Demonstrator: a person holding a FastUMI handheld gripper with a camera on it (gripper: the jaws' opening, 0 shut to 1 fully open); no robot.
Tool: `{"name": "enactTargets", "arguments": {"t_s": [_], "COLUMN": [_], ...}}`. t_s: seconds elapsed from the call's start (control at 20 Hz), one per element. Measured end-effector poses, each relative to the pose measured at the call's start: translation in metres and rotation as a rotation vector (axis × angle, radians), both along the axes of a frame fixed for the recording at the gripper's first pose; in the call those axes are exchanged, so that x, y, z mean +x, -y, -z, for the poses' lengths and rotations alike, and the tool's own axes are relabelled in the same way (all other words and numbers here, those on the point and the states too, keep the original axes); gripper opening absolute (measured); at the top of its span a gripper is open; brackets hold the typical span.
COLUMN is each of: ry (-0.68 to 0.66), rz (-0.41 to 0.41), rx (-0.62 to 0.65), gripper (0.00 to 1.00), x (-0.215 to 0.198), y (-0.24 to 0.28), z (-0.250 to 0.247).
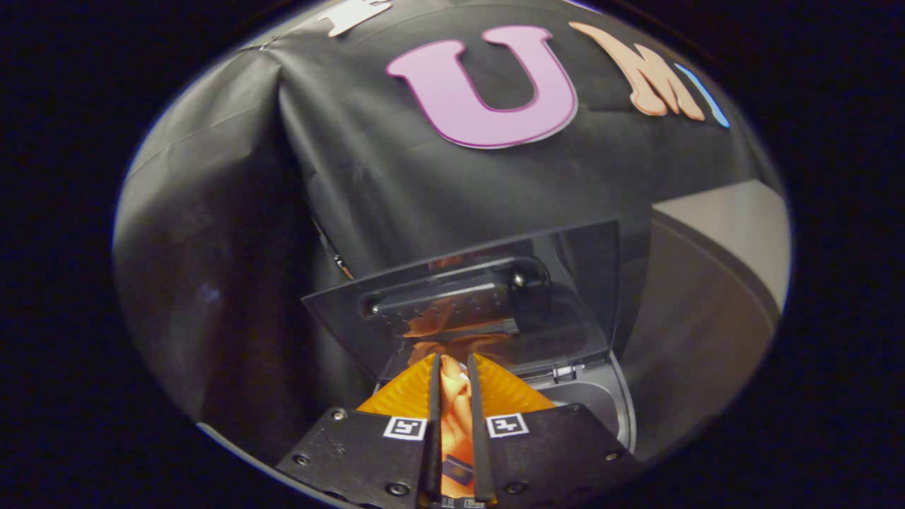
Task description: Put the clothes into the washing machine and then close the washing machine lid.
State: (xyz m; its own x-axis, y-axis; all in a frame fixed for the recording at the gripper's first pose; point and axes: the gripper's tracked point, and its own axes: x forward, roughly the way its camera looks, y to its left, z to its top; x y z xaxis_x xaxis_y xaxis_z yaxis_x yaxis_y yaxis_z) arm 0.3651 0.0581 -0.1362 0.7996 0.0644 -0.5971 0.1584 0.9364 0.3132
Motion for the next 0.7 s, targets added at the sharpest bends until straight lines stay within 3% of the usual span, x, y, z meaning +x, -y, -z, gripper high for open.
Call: {"name": "enactTargets", "arguments": {"t_s": [0.15, 0.35, 0.55, 0.7], "ry": [0.063, 0.146, 0.230, 0.240], "rz": [0.016, -0.075, -0.100, -0.068], "rx": [0.062, -0.051, -0.125, -0.163], "gripper": [0.40, 0.69, 0.98, 0.97], "x": [0.008, 0.019, 0.050, 0.077], "y": [-0.008, -0.023, -0.038, -0.031], "z": [-0.012, -0.045, -0.079, -0.086]}}
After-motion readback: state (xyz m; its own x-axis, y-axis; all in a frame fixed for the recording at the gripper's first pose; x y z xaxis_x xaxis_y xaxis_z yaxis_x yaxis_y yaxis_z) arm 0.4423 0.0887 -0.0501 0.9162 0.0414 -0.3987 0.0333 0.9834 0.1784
